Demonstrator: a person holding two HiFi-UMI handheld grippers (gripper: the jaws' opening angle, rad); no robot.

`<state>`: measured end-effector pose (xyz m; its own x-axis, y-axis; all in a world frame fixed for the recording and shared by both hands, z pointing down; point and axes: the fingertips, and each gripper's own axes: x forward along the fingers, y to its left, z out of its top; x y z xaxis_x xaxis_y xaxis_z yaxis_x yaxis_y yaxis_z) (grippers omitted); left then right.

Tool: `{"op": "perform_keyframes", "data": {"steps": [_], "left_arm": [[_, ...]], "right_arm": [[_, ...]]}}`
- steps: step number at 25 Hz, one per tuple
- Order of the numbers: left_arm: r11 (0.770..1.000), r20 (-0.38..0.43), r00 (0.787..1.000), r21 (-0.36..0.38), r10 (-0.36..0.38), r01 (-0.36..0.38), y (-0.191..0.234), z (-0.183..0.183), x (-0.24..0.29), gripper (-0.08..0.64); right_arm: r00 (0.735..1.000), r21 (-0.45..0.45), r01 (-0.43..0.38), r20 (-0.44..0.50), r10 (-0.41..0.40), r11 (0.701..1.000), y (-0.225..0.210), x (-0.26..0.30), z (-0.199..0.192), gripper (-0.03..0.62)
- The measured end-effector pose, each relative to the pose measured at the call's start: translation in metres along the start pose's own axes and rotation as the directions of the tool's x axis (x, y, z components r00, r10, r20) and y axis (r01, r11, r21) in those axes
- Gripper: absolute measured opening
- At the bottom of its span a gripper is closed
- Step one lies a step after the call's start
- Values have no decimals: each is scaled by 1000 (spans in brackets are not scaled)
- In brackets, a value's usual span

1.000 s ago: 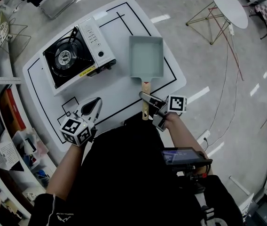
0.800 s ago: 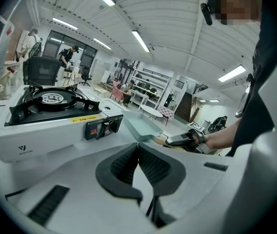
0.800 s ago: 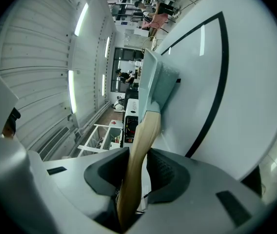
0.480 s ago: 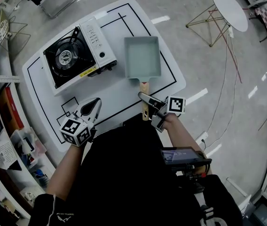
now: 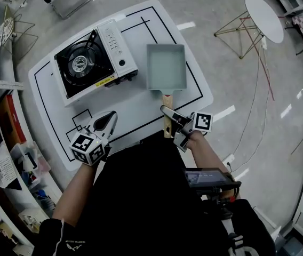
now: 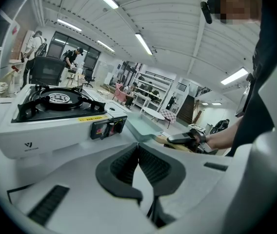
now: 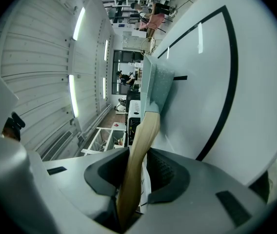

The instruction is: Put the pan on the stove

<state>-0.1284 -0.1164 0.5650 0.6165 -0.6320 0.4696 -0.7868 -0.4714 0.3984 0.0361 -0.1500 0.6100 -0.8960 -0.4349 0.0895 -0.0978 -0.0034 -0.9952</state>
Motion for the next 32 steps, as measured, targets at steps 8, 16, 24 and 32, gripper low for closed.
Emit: {"op": "perform_keyframes", "data": {"steps": [8,16,24,32], "left_arm": [[999,18,999,-13,29,-29,6,-1,-12,9],[999,34,999,-16,36,-36,3,-2,-17,9],[996,71,994,-32,80,-78,11,0,-27,9],[992,100,988,-64,115,-108,8,-3,-36,9]], "right_arm": [[1000,-3,-2,19,2,1000,5,-4,7,129],[1000,-64,-10,19,11,998,28,-2,21,130],[999,-117,-37,-3,37,992,55,13,29,130],[998,-134,-52,-42,47,990,74,29,34,130]]}}
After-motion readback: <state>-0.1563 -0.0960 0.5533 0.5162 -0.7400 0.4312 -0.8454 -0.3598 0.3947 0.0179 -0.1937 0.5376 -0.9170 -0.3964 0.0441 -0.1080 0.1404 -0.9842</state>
